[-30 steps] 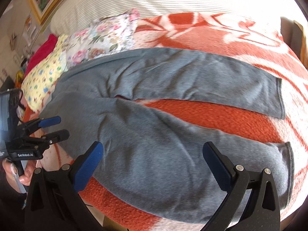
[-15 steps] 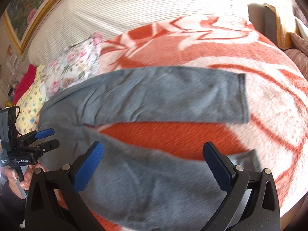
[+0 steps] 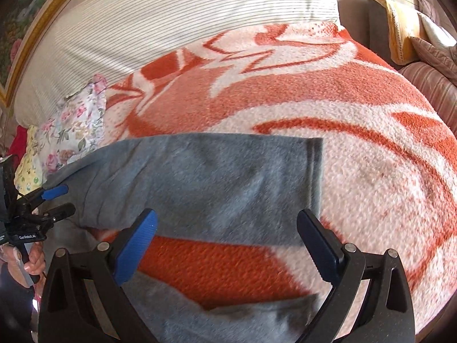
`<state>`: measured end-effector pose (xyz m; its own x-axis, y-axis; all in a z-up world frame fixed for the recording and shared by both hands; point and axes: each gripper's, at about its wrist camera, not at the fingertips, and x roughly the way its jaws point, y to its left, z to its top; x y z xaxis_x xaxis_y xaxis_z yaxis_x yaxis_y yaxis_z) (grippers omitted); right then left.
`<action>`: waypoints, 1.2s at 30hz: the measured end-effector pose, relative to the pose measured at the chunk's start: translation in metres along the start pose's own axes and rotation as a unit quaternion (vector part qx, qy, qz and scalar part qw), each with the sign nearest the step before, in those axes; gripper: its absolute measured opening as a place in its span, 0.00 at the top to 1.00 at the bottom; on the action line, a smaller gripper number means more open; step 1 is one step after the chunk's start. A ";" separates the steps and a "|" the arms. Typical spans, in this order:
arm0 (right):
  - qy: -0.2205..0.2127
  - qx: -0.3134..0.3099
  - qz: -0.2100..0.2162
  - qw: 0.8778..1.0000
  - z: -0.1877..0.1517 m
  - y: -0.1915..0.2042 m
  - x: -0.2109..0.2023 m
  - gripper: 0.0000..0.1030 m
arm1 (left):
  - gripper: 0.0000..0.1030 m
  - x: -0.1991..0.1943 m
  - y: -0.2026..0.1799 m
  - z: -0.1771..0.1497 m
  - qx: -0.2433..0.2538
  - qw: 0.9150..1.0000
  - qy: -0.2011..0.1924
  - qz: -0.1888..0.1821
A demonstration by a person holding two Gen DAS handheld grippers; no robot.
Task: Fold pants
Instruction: 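Move both grippers over the grey sweatpants toward the leg cuffs, then close the right gripper on one cuff while the left gripper grasps the other cuff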
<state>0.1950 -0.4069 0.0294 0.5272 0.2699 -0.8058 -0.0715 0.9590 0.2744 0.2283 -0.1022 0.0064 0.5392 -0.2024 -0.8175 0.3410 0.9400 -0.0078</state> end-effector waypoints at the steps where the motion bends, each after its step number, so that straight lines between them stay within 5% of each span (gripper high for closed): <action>1: 0.001 0.002 -0.003 1.000 0.003 -0.004 0.003 0.05 | 0.17 0.005 -0.001 0.006 0.008 1.000 0.000 -0.002; 16: 0.024 0.043 -0.031 0.998 0.044 -0.062 0.047 0.17 | 0.17 0.086 0.003 0.093 0.117 0.992 0.032 -0.035; 24: 0.046 0.019 -0.045 0.998 0.061 -0.069 0.075 0.22 | 0.19 0.142 0.024 0.098 0.137 0.981 0.119 -0.071; 27: 0.045 -0.006 -0.058 0.997 0.063 -0.063 0.081 0.25 | 0.22 0.147 0.030 0.093 0.132 0.980 0.120 -0.086; 28: 0.044 -0.017 -0.064 0.997 0.063 -0.059 0.081 0.28 | 0.28 0.147 0.032 0.093 0.129 0.980 0.121 -0.089; 30: 0.041 -0.030 -0.066 0.996 0.065 -0.055 0.079 0.51 | 0.40 0.144 0.033 0.092 0.125 0.980 0.120 -0.094; 33: 0.039 -0.029 -0.053 0.997 0.066 -0.053 0.073 0.83 | 0.77 0.134 0.033 0.088 0.124 0.979 0.121 -0.107; 36: 0.027 -0.036 -0.055 0.997 0.064 -0.045 0.062 0.85 | 0.91 0.118 0.036 0.079 0.116 0.980 0.118 -0.111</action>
<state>0.2857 -0.4390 0.0006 0.4889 0.1644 -0.8567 -0.0770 0.9864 0.1454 0.3649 -0.1142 -0.0443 0.2478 -0.2988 -0.9216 0.6101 0.7871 -0.0911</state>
